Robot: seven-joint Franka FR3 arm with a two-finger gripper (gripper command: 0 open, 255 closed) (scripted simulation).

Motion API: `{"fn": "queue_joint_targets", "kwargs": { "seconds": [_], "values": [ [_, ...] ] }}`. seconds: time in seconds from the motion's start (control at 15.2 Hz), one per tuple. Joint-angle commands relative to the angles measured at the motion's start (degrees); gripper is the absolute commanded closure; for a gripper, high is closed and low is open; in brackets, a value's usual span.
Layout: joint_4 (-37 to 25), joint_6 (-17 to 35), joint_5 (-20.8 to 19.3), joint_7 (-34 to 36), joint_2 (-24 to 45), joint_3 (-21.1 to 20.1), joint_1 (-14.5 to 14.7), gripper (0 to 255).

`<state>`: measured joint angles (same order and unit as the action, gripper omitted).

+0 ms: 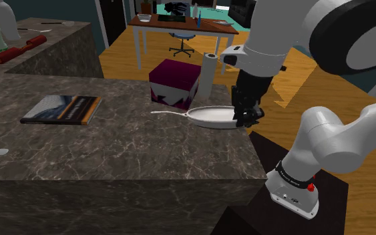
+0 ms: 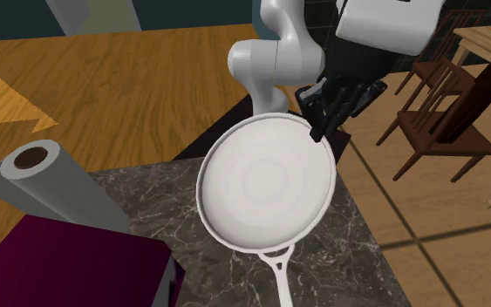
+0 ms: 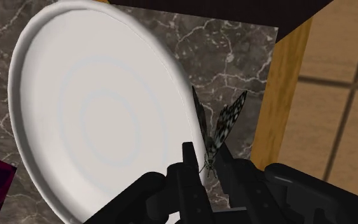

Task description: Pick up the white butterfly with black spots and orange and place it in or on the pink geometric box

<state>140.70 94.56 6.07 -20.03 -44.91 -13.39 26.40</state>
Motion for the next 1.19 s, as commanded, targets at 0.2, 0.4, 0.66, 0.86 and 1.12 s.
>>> {"fn": "queue_joint_targets", "kwargs": {
  "seconds": [0.2, 0.4, 0.66, 0.86, 1.12],
  "values": [
    [-4.41, -3.69, -0.47, -0.08, 0.69, 0.45, -0.28, 255],
    [-7.04, -5.81, -0.71, -0.11, 1.2, 0.67, -0.44, 255],
    [-10.67, -8.61, -1.02, -0.13, 2.03, 0.93, -0.64, 255],
    [-13.18, -10.47, -1.22, -0.14, 2.69, 1.08, -0.78, 255],
    [-16.08, -8.11, -4.09, -4.11, 8.04, 4.2, -2.67, 255]
  ]
}}
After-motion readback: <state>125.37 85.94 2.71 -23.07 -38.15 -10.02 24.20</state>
